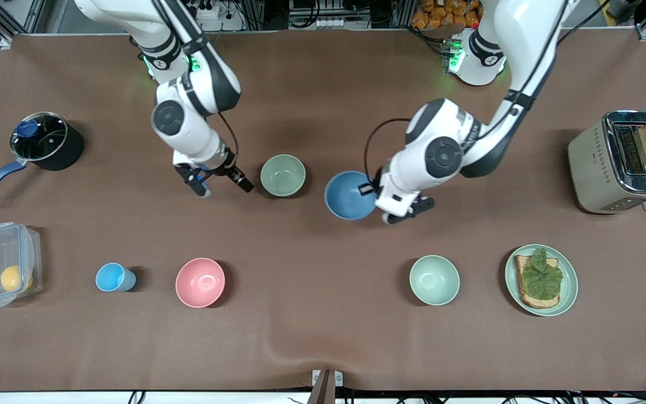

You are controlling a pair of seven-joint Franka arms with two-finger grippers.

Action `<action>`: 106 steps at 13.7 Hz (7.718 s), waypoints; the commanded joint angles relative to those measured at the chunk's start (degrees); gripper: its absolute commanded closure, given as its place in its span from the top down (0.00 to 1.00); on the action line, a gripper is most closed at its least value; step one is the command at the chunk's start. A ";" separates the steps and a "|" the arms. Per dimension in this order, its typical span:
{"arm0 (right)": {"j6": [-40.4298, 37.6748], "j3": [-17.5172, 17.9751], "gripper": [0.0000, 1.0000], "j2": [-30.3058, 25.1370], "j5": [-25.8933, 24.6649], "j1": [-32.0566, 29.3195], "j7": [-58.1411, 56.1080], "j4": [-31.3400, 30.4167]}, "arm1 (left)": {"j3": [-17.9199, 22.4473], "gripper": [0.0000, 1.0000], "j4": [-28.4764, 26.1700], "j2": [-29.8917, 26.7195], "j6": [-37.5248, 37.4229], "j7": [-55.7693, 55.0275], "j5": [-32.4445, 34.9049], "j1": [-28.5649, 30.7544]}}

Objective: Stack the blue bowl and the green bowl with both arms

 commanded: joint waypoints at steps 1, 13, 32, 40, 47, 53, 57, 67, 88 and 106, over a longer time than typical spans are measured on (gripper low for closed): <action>-0.15 0.73 1.00 6.03 8.83 -0.15 -0.04 3.79 | -0.07 0.00 1.53 1.62 0.95 -5.24 -1.56 -4.29; -0.58 0.82 1.00 15.10 29.78 -1.02 -9.09 7.57 | 0.29 0.00 6.74 11.30 11.41 -13.52 -0.85 -15.30; -2.16 0.64 1.00 15.01 29.60 -2.78 -12.60 7.66 | 2.57 1.00 10.87 15.18 11.33 -13.35 -0.06 -19.79; -26.84 -5.41 1.00 11.41 17.40 -9.73 -18.23 14.86 | 4.15 1.00 12.62 6.39 2.55 -13.26 3.70 -13.65; -46.61 -12.10 1.00 12.11 7.63 -12.87 -18.84 28.22 | 4.07 1.00 14.82 3.30 -7.21 -5.03 13.12 -0.47; -51.91 -11.58 1.00 11.68 -2.03 -21.58 -34.03 33.41 | 4.07 1.00 15.96 -0.12 -15.30 14.48 13.21 13.68; -55.16 -11.22 1.00 9.31 -8.96 -26.06 -42.65 40.25 | 3.89 1.00 14.83 -2.75 -21.79 25.39 16.46 20.19; -54.72 -2.46 1.00 2.37 -14.07 -37.40 -63.76 48.88 | 19.27 1.00 -2.82 -23.39 -21.45 35.24 11.81 10.89; -60.44 -2.17 1.00 -10.30 -18.21 -31.34 -63.93 51.52 | 18.65 1.00 13.59 -28.08 -38.07 50.99 8.20 8.69; -60.00 -1.29 1.00 -10.12 -21.71 -31.79 -68.59 52.40 | 19.27 1.00 13.15 -27.90 -37.02 50.20 7.94 9.40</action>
